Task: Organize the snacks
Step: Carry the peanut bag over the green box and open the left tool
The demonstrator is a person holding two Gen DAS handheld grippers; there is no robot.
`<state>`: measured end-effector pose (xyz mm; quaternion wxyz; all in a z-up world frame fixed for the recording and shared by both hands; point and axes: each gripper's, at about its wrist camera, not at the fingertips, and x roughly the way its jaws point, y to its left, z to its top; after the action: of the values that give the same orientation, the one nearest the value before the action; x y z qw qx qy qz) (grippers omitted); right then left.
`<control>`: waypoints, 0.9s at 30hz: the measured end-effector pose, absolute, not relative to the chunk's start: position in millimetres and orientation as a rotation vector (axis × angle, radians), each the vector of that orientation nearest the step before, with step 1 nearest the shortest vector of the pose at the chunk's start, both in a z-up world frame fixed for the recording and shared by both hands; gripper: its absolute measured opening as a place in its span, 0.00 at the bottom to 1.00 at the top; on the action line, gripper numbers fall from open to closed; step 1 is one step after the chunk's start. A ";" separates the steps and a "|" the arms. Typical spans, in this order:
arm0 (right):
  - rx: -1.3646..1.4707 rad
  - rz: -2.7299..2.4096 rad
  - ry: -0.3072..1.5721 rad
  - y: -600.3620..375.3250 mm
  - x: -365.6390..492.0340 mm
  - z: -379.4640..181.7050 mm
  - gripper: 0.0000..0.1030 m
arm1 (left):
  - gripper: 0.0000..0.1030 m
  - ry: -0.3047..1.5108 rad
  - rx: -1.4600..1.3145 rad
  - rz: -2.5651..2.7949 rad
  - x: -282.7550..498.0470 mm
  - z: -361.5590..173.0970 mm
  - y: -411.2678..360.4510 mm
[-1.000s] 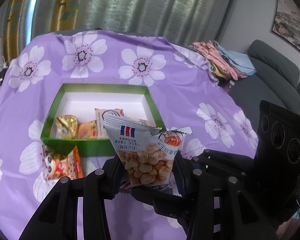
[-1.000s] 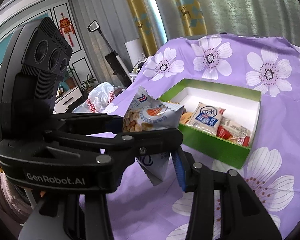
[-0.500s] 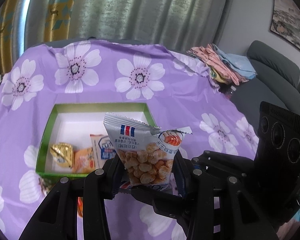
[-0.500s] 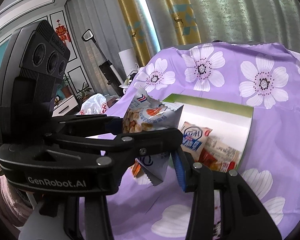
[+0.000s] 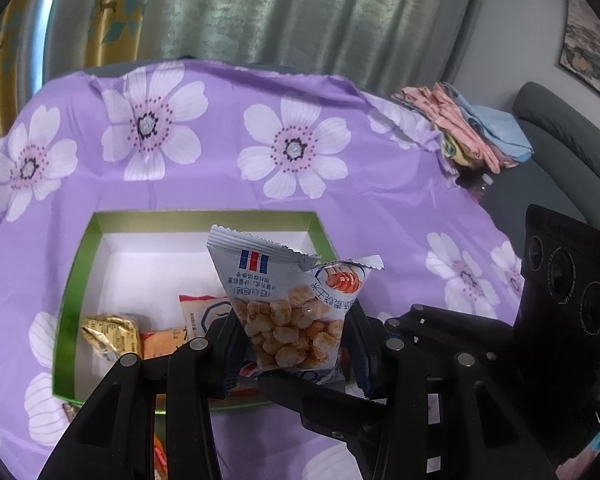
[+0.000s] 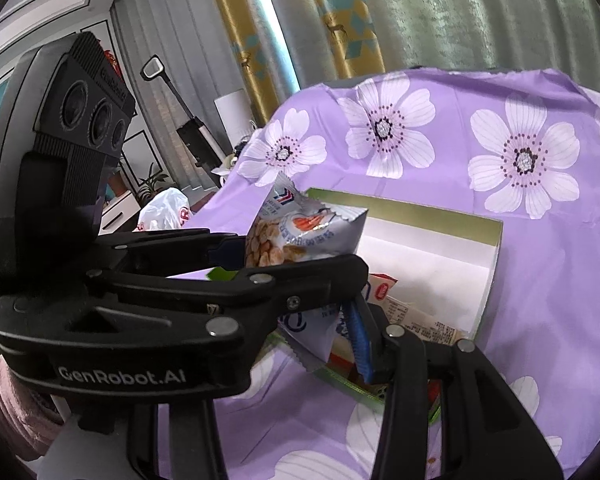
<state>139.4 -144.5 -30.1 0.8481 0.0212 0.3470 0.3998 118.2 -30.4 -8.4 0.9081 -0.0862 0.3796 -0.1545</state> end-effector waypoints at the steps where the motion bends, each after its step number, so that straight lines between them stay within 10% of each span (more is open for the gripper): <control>1: 0.044 0.841 0.738 -143.7 141.3 -32.6 0.43 | 0.44 0.790 -0.184 -0.320 121.0 -12.0 -29.3; 20: -0.014 0.779 0.872 -127.9 163.4 -69.5 0.45 | 0.44 0.896 -0.175 -0.232 146.6 -52.1 -26.8; 27: -0.033 0.716 0.850 -135.2 160.9 -64.1 0.56 | 0.77 0.875 -0.136 -0.148 142.0 -47.4 -20.6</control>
<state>160.9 -135.2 -64.1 0.8494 -0.0158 0.4035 0.3397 142.0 -20.6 -47.4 0.9010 -0.0657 0.4228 -0.0717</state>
